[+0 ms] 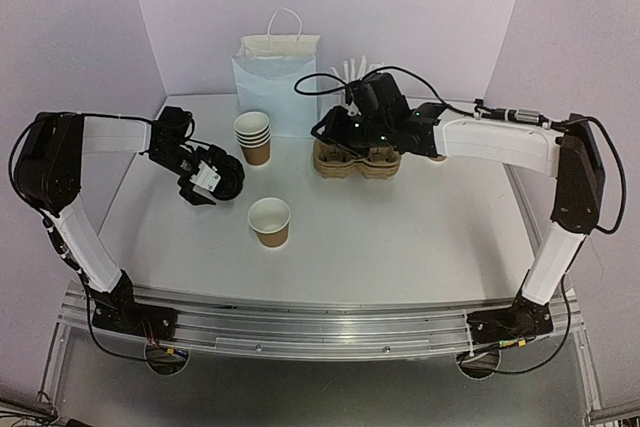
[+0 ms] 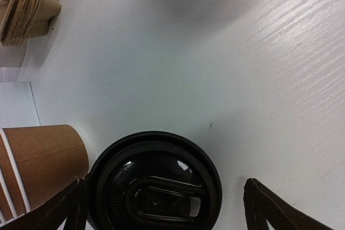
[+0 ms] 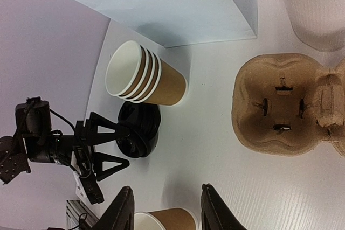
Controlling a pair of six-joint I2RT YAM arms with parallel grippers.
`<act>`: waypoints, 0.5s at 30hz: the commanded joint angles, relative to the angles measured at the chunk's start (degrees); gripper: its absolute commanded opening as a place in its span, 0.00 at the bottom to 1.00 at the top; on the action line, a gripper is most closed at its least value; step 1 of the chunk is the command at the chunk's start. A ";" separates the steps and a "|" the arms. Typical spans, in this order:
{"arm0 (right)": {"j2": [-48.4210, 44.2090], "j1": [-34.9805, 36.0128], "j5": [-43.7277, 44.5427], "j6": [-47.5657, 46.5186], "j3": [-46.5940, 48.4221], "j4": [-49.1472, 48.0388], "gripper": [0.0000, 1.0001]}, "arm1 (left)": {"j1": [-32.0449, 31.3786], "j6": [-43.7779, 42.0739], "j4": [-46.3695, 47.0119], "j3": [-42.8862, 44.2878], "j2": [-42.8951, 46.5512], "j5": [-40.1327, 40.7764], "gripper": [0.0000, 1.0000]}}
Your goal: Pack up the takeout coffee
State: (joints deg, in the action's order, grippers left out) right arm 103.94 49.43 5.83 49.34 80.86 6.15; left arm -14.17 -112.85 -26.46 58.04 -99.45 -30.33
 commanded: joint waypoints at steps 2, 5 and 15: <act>-0.79 0.00 -0.43 0.16 -0.42 -0.11 0.38 | -0.23 -4.29 -0.70 2.45 -2.20 1.97 0.99; -0.78 0.00 -0.63 0.27 -0.55 -0.09 0.38 | -0.21 -5.04 -0.11 2.78 -2.81 2.13 0.97; -0.21 0.02 -1.37 0.08 -0.14 -0.09 0.38 | -0.78 -6.46 -1.50 3.35 -3.12 1.67 0.82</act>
State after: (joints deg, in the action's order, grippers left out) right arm 103.94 49.43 5.19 49.52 80.79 6.17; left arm -14.56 -114.08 -26.51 58.90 -101.69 -28.45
